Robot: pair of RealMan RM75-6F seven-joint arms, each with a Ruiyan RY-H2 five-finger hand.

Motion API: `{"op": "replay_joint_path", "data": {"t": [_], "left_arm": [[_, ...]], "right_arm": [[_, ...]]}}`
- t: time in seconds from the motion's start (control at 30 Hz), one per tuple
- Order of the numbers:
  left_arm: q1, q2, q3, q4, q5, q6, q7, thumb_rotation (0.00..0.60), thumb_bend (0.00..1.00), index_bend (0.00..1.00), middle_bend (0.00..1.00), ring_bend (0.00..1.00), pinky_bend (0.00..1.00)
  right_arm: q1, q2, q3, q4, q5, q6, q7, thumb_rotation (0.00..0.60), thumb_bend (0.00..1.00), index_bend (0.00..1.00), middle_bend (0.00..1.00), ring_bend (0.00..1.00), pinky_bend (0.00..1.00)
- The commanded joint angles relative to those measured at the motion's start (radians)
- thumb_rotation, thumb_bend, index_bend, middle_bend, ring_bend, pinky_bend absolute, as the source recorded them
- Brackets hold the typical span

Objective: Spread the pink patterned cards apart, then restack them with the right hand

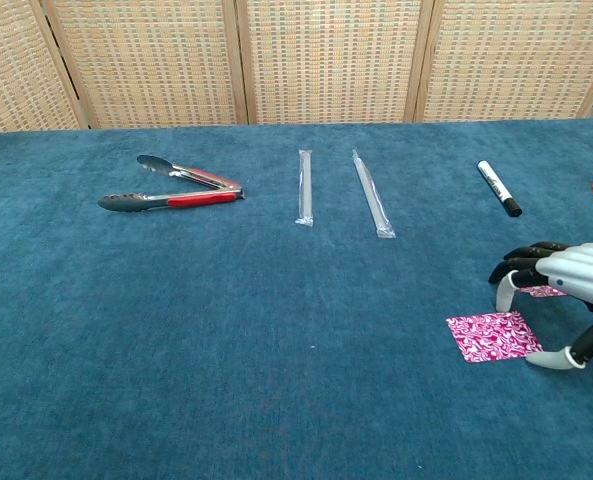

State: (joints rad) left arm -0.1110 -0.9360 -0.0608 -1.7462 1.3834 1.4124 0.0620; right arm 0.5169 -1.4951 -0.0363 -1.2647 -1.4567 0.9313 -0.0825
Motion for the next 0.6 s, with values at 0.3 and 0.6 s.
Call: {"op": "replay_joint_path", "data": {"t": [0.3,0.6], "left_arm": [[0.001,-0.001,0.001,0.001,-0.001,-0.001,0.0,0.58,0.06,0.04,0.0,0.0,0.0],[0.001,-0.001,0.001,0.0,-0.001,-0.001,0.002,0.579,0.06,0.04,0.0,0.0,0.0]], "right_arm": [[-0.001,-0.01,0.002,0.018,-0.006,0.005,0.013,0.6,0.36,0.41,0.2,0.0,0.0],[-0.005,-0.015,0.0,0.032,-0.011,0.008,0.032,0.6,0.42,0.43,0.22,0.0,0.0]]}}
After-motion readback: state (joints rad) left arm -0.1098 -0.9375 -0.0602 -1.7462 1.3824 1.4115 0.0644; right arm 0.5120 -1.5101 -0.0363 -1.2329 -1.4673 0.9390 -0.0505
